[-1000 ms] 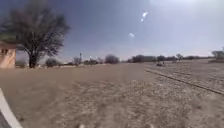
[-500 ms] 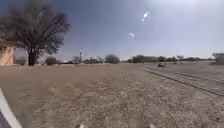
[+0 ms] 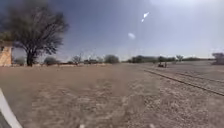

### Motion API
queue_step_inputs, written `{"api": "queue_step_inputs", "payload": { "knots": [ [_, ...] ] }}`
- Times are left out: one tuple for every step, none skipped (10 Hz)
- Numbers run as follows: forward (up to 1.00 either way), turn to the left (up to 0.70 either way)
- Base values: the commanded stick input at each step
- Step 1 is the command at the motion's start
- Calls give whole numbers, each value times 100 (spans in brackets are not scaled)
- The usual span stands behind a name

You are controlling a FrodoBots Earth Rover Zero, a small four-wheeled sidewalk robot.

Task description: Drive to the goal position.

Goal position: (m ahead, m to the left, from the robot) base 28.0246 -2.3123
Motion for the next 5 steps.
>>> {"api": "queue_step_inputs", "payload": {
  "knots": [
    [70, 0],
    [70, 0],
    [70, 0],
    [70, 0],
    [70, 0]
  ]
}}
